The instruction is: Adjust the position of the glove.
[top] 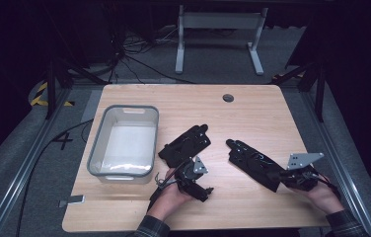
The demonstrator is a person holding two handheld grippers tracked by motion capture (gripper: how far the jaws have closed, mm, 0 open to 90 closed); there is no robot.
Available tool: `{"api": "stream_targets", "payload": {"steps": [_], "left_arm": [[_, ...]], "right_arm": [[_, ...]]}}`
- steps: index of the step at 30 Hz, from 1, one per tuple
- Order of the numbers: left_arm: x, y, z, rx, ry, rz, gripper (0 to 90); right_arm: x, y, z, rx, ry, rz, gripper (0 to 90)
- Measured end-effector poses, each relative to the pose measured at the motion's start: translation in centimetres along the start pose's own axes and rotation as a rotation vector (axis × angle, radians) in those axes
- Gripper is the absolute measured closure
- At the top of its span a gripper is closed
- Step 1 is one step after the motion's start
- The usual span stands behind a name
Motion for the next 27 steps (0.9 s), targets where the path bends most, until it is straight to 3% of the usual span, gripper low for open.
{"api": "stream_targets", "payload": {"steps": [4, 5, 10, 11, 20, 27], "left_arm": [[0.0, 0.0, 0.0, 0.000, 0.001, 0.001, 0.1], [0.0, 0.0, 0.0, 0.002, -0.001, 0.001, 0.1], [0.0, 0.0, 0.0, 0.005, -0.001, 0.003, 0.1], [0.0, 0.0, 0.0, 0.005, 0.000, 0.002, 0.2], [0.0, 0.0, 0.0, 0.005, -0.001, 0.003, 0.2], [0.0, 0.0, 0.0, 0.005, 0.000, 0.002, 0.1]], "right_arm": [[-0.5, 1.5, 1.5, 0.005, 0.016, -0.011, 90.0], [-0.9, 2.4, 2.6, 0.007, 0.028, -0.019, 90.0], [-1.8, 3.8, 3.9, 0.010, 0.029, -0.026, 90.0], [-2.5, 4.7, 4.6, 0.007, 0.029, -0.028, 90.0], [-5.0, 7.1, 5.7, -0.013, 0.003, -0.039, 90.0], [-6.5, 7.8, 5.4, -0.022, -0.031, -0.032, 90.0]]}}
Point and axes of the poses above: each handheld gripper's, and its own axes: x roughly backward along the jaws, z roughly out of its top, y roughly to its right, the point moved 6 cm from there along -x, roughly forward along the jaws, and after that the axes turned 4 degrees about -y, right-handed, at the moved point
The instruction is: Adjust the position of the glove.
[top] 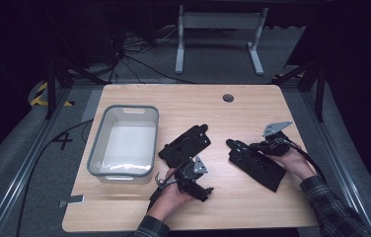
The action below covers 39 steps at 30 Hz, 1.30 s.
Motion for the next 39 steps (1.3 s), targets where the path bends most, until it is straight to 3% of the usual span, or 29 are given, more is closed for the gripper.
{"api": "stream_targets", "payload": {"steps": [11, 25, 39], "left_arm": [[0.0, 0.0, 0.0, 0.000, 0.000, 0.000, 0.1], [0.0, 0.0, 0.0, 0.000, 0.000, 0.000, 0.2], [0.0, 0.0, 0.0, 0.000, 0.000, 0.000, 0.2]], "right_arm": [[0.1, 0.5, -0.9, -0.011, -0.028, -0.024, 90.0], [2.5, 1.2, -4.0, -0.074, -0.048, -0.062, 90.0], [4.7, -1.1, -6.6, -0.086, -0.069, -0.066, 90.0]]}}
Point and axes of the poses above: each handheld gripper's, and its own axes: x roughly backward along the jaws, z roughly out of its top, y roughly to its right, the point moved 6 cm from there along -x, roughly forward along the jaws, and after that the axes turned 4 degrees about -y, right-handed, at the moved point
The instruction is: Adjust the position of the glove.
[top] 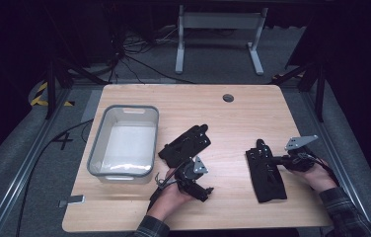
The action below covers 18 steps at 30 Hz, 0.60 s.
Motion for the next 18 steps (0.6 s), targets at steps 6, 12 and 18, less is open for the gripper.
{"api": "stream_targets", "payload": {"steps": [6, 12, 18], "left_arm": [[0.0, 0.0, 0.0, 0.000, 0.000, 0.000, 0.2], [0.0, 0.0, 0.0, 0.001, 0.000, 0.001, 0.1], [0.0, 0.0, 0.0, 0.001, 0.000, 0.001, 0.1]], "right_arm": [[1.0, 0.1, 0.3, -0.013, 0.062, -0.021, 86.8], [2.2, 0.7, -1.4, -0.084, 0.117, -0.073, 56.3], [2.7, 1.5, -3.1, -0.133, 0.146, -0.122, 35.9]]}}
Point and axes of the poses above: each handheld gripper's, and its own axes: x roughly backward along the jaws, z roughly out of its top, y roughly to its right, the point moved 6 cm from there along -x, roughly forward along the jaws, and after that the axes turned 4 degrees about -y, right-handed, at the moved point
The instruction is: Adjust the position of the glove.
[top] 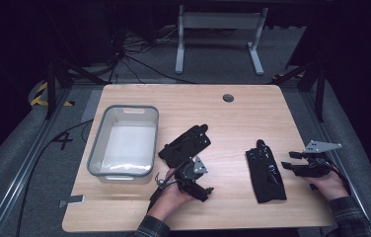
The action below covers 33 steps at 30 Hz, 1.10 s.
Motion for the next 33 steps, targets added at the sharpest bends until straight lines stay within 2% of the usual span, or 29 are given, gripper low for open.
{"api": "stream_targets", "payload": {"steps": [1, 4, 8, 12, 14, 18, 19, 21, 22, 23, 27, 28, 30, 33], "left_arm": [[0.0, 0.0, 0.0, 0.000, 0.000, 0.000, 0.1], [0.0, 0.0, 0.0, -0.001, 0.000, -0.001, 0.1], [0.0, 0.0, 0.1, -0.005, -0.003, 0.000, 0.0], [0.2, 0.0, 0.3, 0.005, -0.052, 0.008, 1.8], [0.4, 0.0, 0.5, 0.004, -0.060, 0.007, 8.2], [0.8, -0.2, 0.8, 0.028, -0.064, 0.006, 21.6], [1.0, -0.4, 1.0, 0.031, -0.055, 0.007, 21.6], [1.5, -0.5, 1.6, 0.039, -0.026, 0.005, 33.6], [1.6, -0.7, 1.9, 0.048, -0.027, 0.003, 39.0], [2.0, -1.0, 2.6, 0.048, -0.013, 0.016, 48.8], [2.3, -1.8, 3.5, 0.079, -0.005, 0.013, 70.4], [2.3, -1.8, 3.5, 0.079, -0.005, 0.013, 75.1], [2.3, -2.6, 4.1, 0.108, -0.003, 0.000, 81.4], [2.1, -3.5, 4.5, 0.119, -0.021, 0.022, 88.6]], "right_arm": [[-0.1, 0.2, -0.3, -0.016, 0.000, -0.005, 30.4], [-0.6, 0.8, -0.8, -0.042, -0.014, -0.029, 21.5], [-1.3, 1.2, -1.3, -0.057, -0.023, -0.047, 17.4], [-1.6, 1.4, -1.5, -0.072, -0.001, -0.039, 15.5], [-1.7, 1.5, -1.6, -0.081, 0.005, -0.030, 14.8], [-1.7, 1.5, -1.6, -0.084, 0.011, -0.027, 14.4], [-1.7, 1.5, -1.6, -0.085, 0.011, -0.027, 14.4], [-1.7, 1.5, -1.6, -0.087, 0.011, -0.029, 14.4], [-1.7, 1.5, -1.6, -0.087, 0.011, -0.029, 14.4], [-1.7, 1.5, -1.6, -0.089, 0.011, -0.029, 14.4], [-1.7, 1.4, -1.6, -0.090, 0.012, -0.030, 14.4], [-1.7, 1.4, -1.6, -0.090, 0.012, -0.030, 14.4], [-1.7, 1.4, -1.6, -0.091, 0.013, -0.034, 14.4], [-1.7, 1.4, -1.6, -0.091, 0.014, -0.034, 14.4]]}}
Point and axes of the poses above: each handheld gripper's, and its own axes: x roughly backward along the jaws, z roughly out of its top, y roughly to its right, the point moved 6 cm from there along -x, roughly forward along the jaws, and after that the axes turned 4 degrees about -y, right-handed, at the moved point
